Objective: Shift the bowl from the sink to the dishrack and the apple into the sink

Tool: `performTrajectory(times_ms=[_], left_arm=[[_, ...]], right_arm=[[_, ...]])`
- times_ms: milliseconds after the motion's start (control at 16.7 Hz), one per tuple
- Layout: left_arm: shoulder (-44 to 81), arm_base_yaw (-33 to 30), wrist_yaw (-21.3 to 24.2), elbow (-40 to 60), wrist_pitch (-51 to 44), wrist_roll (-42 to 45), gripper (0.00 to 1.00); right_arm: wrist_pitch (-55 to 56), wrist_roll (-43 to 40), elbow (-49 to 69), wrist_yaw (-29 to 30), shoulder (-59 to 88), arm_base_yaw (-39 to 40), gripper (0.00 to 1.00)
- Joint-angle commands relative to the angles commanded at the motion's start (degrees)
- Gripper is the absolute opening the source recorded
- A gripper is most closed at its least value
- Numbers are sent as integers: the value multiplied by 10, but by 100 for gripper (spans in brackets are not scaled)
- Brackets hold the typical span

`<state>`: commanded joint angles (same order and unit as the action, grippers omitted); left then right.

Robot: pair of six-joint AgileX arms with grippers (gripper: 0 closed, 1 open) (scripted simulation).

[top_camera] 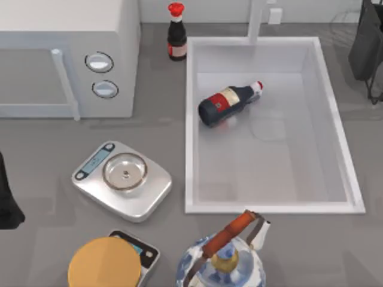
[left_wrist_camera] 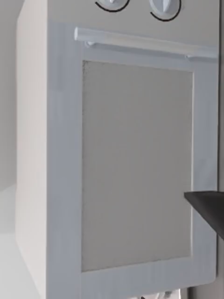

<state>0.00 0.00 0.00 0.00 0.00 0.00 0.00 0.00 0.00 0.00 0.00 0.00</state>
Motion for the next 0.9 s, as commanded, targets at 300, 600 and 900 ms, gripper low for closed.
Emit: performTrajectory(times_ms=[300,600,900], left_arm=[[0,0,0,0,0,0,100],[0,0,0,0,0,0,100],[0,0,0,0,0,0,100]], right_arm=[[0,0,0,0,0,0,100],[0,0,0,0,0,0,100],[-34,-9,33,0,38,-10,100]])
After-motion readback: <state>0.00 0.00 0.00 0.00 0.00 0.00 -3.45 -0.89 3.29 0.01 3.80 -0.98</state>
